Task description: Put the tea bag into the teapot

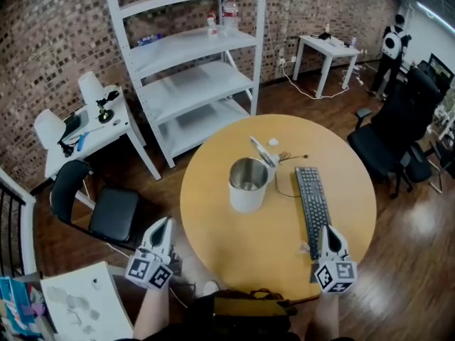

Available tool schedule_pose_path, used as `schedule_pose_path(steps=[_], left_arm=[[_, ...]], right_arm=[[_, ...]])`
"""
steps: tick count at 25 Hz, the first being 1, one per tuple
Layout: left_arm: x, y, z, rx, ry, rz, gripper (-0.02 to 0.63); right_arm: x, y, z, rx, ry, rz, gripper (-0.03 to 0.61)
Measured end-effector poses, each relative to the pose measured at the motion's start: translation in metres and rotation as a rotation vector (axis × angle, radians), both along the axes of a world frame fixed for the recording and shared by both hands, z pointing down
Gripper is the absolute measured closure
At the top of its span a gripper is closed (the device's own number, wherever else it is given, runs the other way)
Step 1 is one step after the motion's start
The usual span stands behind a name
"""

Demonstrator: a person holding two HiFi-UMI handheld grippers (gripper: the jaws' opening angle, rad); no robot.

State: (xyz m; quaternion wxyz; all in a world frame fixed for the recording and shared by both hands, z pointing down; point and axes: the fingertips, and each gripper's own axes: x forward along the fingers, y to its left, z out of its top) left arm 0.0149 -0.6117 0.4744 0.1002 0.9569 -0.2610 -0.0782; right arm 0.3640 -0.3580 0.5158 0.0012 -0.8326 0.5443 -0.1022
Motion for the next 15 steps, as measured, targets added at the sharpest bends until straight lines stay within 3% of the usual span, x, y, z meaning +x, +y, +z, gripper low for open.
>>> schedule_pose_path(steps=[3, 5, 8, 12, 15], left_arm=[[0.016, 0.005, 0.016, -0.038, -0.025, 0.051, 0.620], [0.026, 0.009, 0.028, -0.064, -0.046, 0.078, 0.620], [0.038, 0.016, 0.047, -0.109, -0.078, 0.112, 0.620], [0.041, 0.032, 0.072, -0.179, -0.151, 0.150, 0.620], [0.050, 0.038, 0.086, -0.194, -0.185, 0.169, 0.620]], right_arm=[[0.002, 0.014, 0.025, -0.063, -0.027, 0.034, 0.567], [0.002, 0.018, 0.050, -0.133, -0.042, 0.040, 0.479], [-0.001, 0.023, 0.095, -0.291, -0.029, 0.038, 0.414], [-0.010, 0.041, 0.160, -0.518, -0.031, 0.050, 0.411], [0.000, 0.040, 0.189, -0.604, -0.001, 0.060, 0.412]])
